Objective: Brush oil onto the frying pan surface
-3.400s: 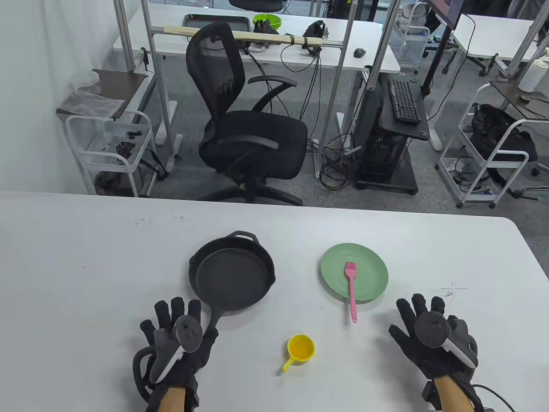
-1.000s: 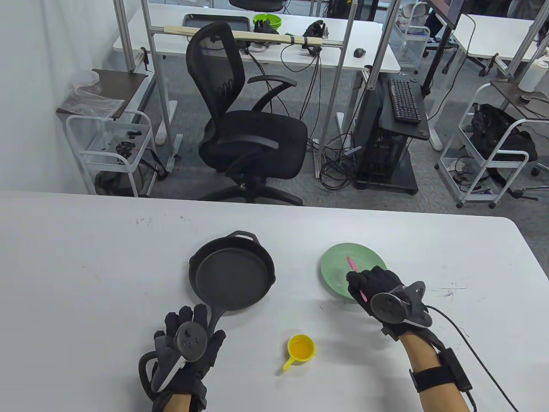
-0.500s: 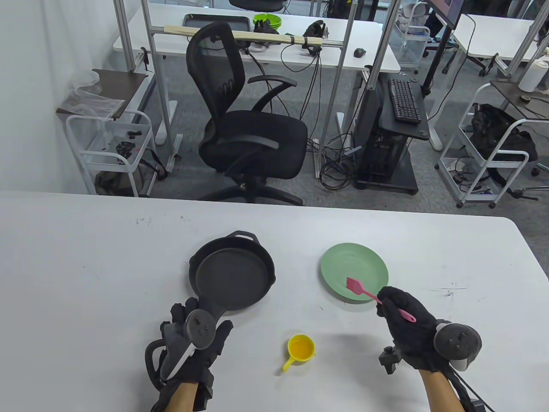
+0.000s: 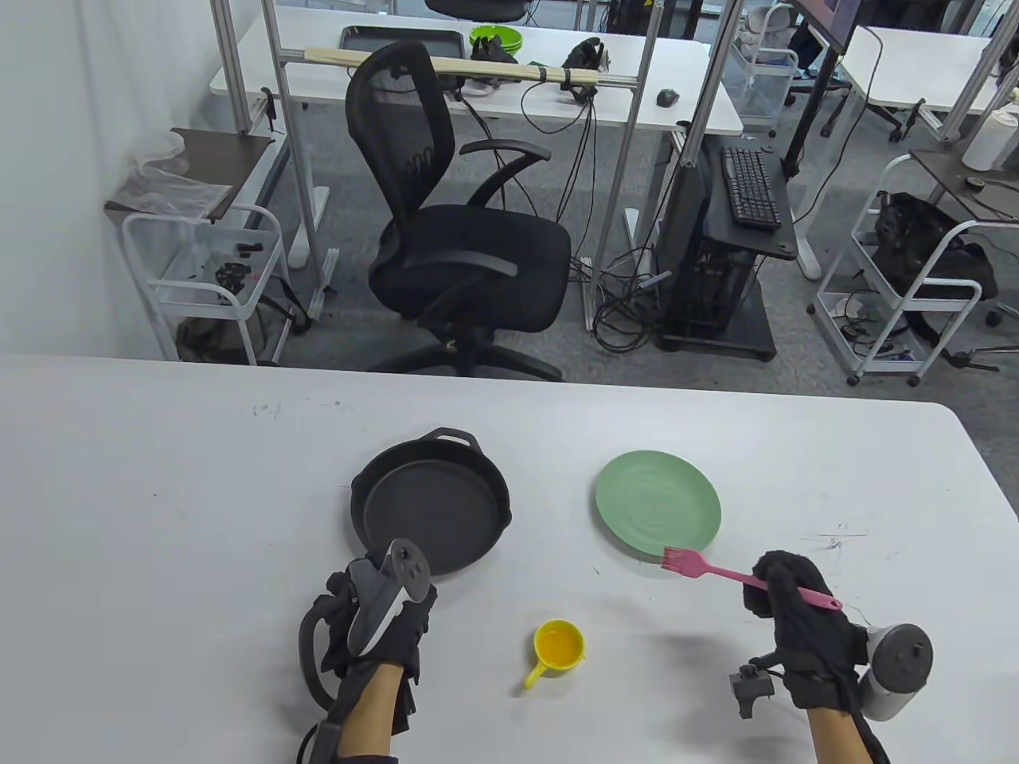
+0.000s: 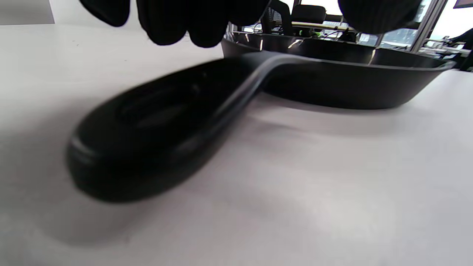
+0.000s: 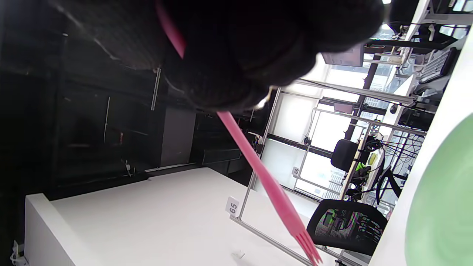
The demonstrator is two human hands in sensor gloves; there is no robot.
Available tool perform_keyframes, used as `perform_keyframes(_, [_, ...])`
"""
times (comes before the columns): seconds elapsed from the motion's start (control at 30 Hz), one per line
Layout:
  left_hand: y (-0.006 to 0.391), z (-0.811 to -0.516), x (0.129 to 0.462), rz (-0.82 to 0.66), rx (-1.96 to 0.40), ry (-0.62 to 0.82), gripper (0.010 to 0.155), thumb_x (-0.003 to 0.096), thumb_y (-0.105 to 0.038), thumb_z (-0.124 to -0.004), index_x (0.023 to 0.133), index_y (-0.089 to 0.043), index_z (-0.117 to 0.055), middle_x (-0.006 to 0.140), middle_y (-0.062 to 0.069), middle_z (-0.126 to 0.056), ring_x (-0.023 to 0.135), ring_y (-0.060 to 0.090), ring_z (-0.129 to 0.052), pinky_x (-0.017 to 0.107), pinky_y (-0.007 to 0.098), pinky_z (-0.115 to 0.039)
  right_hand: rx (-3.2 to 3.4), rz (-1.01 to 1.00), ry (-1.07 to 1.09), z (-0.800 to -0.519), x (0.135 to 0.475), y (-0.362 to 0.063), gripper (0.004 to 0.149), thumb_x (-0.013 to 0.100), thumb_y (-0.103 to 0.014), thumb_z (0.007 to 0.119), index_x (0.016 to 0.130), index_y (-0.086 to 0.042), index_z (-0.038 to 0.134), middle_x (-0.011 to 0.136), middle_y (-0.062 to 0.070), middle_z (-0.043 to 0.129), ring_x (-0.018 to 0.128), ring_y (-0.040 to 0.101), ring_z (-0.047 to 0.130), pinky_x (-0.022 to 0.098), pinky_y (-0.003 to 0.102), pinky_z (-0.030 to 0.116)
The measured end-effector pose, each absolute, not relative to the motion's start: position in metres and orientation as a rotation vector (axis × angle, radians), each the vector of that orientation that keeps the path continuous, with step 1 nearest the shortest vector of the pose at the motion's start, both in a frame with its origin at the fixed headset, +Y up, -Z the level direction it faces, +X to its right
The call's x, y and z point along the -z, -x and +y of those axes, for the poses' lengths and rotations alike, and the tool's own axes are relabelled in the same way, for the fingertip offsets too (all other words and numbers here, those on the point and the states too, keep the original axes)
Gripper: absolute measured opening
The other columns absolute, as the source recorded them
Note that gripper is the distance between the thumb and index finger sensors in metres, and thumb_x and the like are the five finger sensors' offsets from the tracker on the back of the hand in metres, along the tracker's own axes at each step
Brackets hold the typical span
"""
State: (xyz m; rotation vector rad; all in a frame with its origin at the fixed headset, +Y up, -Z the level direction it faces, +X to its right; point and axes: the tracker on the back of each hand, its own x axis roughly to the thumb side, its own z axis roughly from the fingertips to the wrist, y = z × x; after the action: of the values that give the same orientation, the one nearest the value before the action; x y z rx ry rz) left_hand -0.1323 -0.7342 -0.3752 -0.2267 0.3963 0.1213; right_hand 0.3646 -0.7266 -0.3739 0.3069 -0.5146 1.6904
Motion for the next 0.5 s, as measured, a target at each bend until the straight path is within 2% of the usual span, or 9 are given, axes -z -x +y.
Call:
perform_keyframes(0.2, [0.122,-0.746,0.385,0.454,-0.109,0.275,0.083,0.0528,-0.06,-0.073,0.116,-0.01,-0.051,0.113,0.021,-0.067,0.1,0.048,-0.071,0.073,0.064,-0.056,-1.671,-0.506,-0.306,-0.725,0.374,-0.367,0.038,0.058,-0.053,0.069,0.084,-0.027,0.077,0.052,0.003,0.099,0.04,0.017,0.092,0.03,0.032,0.082])
perform_keyframes(0.23, [0.119,-0.749,0.387,0.455,-0.107,0.272,0.084,0.0522,-0.06,-0.073,0.115,-0.01,-0.052,0.111,0.02,-0.07,0.098,0.045,-0.074,0.072,0.062,-0.058,-1.669,-0.503,-0.309,-0.724,0.374,-0.366,0.038,0.058,-0.053,0.069,0.084,-0.027,0.077,0.051,0.003,0.099,0.04,0.017,0.092,0.03,0.032,0.083])
perform_keyframes(0.3, [0.117,-0.752,0.387,0.503,-0.049,0.171,0.08,0.05,-0.06,-0.076,0.112,-0.012,-0.059,0.105,0.017,-0.077,0.09,0.04,-0.082,0.069,0.06,-0.064,-1.672,-0.503,-0.31,-0.725,0.374,-0.366,0.038,0.058,-0.053,0.069,0.084,-0.027,0.078,0.051,0.003,0.099,0.04,0.017,0.092,0.029,0.032,0.083])
perform_keyframes(0.37, [0.117,-0.757,0.39,0.508,0.022,0.21,0.079,0.0497,-0.06,-0.075,0.111,-0.011,-0.061,0.1,0.016,-0.082,0.084,0.037,-0.086,0.065,0.057,-0.068,-1.682,-0.506,-0.305,-0.725,0.374,-0.366,0.038,0.058,-0.053,0.07,0.084,-0.026,0.078,0.052,0.004,0.099,0.04,0.018,0.092,0.03,0.033,0.083])
perform_keyframes(0.5, [0.123,-0.766,0.391,0.544,-0.046,0.205,0.067,0.052,-0.052,-0.075,0.106,-0.012,-0.068,0.089,0.012,-0.087,0.074,0.03,-0.089,0.061,0.053,-0.072,-1.727,-0.517,-0.308,-0.724,0.374,-0.365,0.038,0.058,-0.053,0.07,0.085,-0.026,0.078,0.052,0.004,0.099,0.04,0.018,0.093,0.03,0.033,0.083])
